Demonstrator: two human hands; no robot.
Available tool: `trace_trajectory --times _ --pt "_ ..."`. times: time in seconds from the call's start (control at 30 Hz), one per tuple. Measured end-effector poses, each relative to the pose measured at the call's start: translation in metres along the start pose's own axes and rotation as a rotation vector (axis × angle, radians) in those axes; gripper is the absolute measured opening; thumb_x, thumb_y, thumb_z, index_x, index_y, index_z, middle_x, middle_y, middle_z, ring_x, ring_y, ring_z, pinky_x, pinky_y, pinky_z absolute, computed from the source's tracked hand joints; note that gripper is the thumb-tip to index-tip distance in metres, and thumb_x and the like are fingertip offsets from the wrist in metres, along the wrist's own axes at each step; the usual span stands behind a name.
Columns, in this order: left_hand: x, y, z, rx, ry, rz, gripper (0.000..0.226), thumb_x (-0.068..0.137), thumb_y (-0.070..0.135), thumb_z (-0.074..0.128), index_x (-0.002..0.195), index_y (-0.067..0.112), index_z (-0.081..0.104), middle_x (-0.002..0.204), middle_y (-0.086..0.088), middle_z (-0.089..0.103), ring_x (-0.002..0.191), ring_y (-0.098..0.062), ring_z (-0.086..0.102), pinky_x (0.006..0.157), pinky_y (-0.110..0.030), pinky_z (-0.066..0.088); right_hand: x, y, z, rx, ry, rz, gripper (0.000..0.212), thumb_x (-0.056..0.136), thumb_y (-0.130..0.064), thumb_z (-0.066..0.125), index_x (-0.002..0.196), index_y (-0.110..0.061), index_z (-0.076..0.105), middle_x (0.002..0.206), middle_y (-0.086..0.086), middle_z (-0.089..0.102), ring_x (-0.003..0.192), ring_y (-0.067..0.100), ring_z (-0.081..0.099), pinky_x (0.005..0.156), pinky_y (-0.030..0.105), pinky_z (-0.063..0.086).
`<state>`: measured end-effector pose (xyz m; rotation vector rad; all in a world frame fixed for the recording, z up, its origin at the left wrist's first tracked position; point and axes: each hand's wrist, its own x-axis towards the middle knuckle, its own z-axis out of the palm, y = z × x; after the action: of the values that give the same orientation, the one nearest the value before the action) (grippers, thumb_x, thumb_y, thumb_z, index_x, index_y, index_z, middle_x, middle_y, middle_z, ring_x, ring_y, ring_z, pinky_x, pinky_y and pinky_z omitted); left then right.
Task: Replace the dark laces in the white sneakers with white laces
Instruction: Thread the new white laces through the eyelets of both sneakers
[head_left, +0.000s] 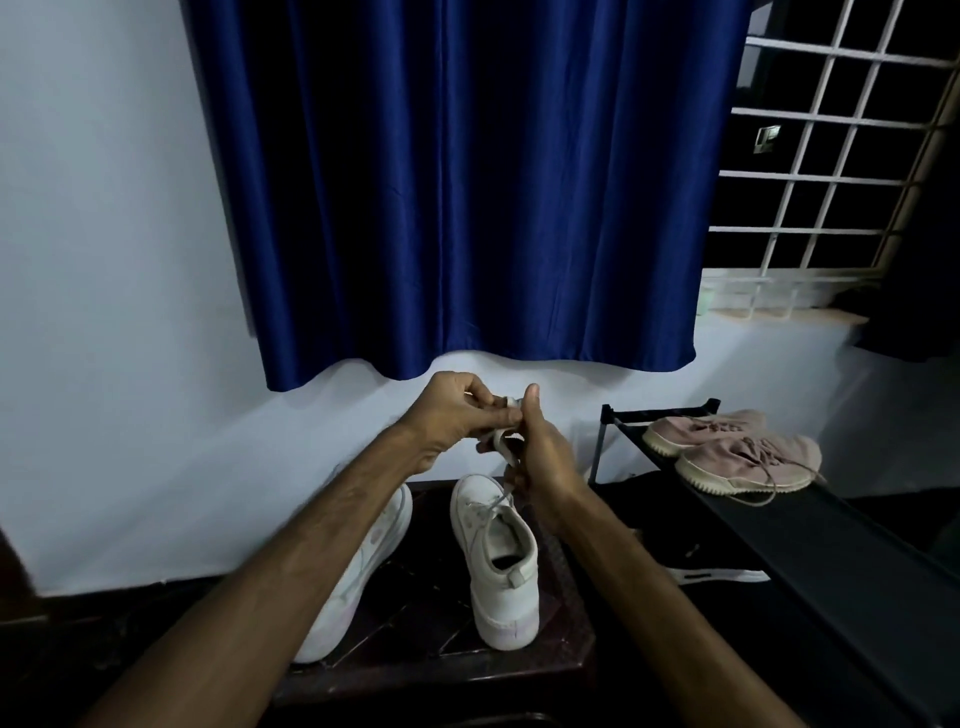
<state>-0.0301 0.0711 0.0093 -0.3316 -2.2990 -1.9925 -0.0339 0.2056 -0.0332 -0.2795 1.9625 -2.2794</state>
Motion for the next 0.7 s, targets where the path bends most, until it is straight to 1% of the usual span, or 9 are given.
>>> trace_trajectory --times 0.1,0.23,0.33,0.37,0.43,0.5,0.57,0.6,0.7 --pt "-0.002 -0.009 0.015 0.087 0.121 0.09 0.036 0.068 0.006 0.086 0.078 0.011 0.052 0.084 -0.016 0.074 0.074 -0.021 0.072 0.06 -0.028 0.055 0.005 0.008 0.01 0.266 0.108 0.146 0.054 0.098 -0.058 0.036 0.104 -0.017 0.07 0.082 0.005 0.074 0.056 0.01 0.044 0.045 0.023 0.029" --pt "-0.011 -0.014 0.036 0.639 0.209 0.348 0.031 0.079 0.022 0.076 0.078 0.025 0.045 0.074 0.006 0.069 0.071 -0.013 0.068 0.062 -0.034 0.053 0.01 0.016 0.008 0.612 0.134 0.168 0.046 0.1 -0.049 0.039 0.083 -0.015 0.065 0.067 -0.001 0.065 0.053 0.009 0.052 0.051 0.023 0.036" --pt "-0.025 -0.016 0.051 1.095 0.088 0.523 0.011 0.096 0.023 0.05 0.105 0.019 0.044 0.093 -0.005 0.065 0.083 -0.026 0.064 0.065 -0.037 0.049 0.016 0.023 0.0 0.754 0.134 0.169 0.047 0.096 -0.05 0.049 0.068 -0.015 0.063 0.071 0.003 0.063 0.066 0.016 0.064 0.065 0.031 0.05" --pt "-0.031 -0.016 0.052 1.231 0.068 0.597 0.021 0.099 0.023 0.039 0.118 0.017 0.045 0.102 -0.008 0.063 0.088 -0.028 0.064 0.066 -0.035 0.049 0.017 0.022 -0.003 0.792 0.141 0.172 0.045 0.095 -0.049 0.052 0.068 -0.014 0.061 0.072 0.004 0.061 0.069 0.017 0.064 0.07 0.032 0.05" --pt "-0.041 -0.021 0.051 1.356 0.089 0.831 0.039 0.101 0.016 0.025 0.128 0.011 0.052 0.107 -0.011 0.065 0.089 -0.027 0.066 0.063 -0.034 0.054 0.017 0.016 -0.01 0.797 0.189 0.15 0.044 0.099 -0.045 0.046 0.065 -0.016 0.049 0.06 -0.001 0.053 0.055 0.013 0.055 0.064 0.026 0.045" --pt "-0.051 -0.032 0.046 1.271 0.216 1.07 0.027 0.102 0.008 0.04 0.113 0.008 0.064 0.108 -0.007 0.067 0.09 -0.02 0.066 0.066 -0.03 0.057 0.02 0.009 -0.017 0.721 0.291 0.148 0.043 0.103 -0.041 0.038 0.066 -0.02 0.041 0.049 -0.006 0.042 0.044 0.009 0.041 0.05 0.023 0.035" --pt "-0.059 -0.042 0.044 1.165 0.323 0.952 0.006 0.093 0.014 0.061 0.096 0.016 0.065 0.107 0.0 0.062 0.089 -0.016 0.059 0.069 -0.028 0.053 0.023 0.006 -0.026 0.693 0.364 0.172 0.045 0.104 -0.04 0.034 0.064 -0.021 0.035 0.042 -0.008 0.033 0.036 0.007 0.028 0.036 0.019 0.022" --pt "-0.06 -0.048 0.042 1.184 0.311 0.737 0.004 0.089 0.02 0.064 0.093 0.02 0.063 0.107 0.002 0.057 0.09 -0.016 0.055 0.07 -0.031 0.052 0.026 0.006 -0.029 0.704 0.374 0.19 0.045 0.104 -0.039 0.032 0.063 -0.021 0.033 0.04 -0.009 0.03 0.032 0.006 0.023 0.031 0.018 0.016" --pt "-0.056 -0.071 0.043 1.267 0.016 0.016 0.025 0.081 0.037 0.065 0.104 0.027 0.061 0.115 0.001 0.051 0.109 -0.022 0.052 0.083 -0.038 0.049 0.026 0.001 -0.028 0.628 0.401 0.238 0.044 0.103 -0.033 0.032 0.061 -0.02 0.032 0.038 -0.008 0.028 0.028 0.006 0.019 0.029 0.015 0.012"
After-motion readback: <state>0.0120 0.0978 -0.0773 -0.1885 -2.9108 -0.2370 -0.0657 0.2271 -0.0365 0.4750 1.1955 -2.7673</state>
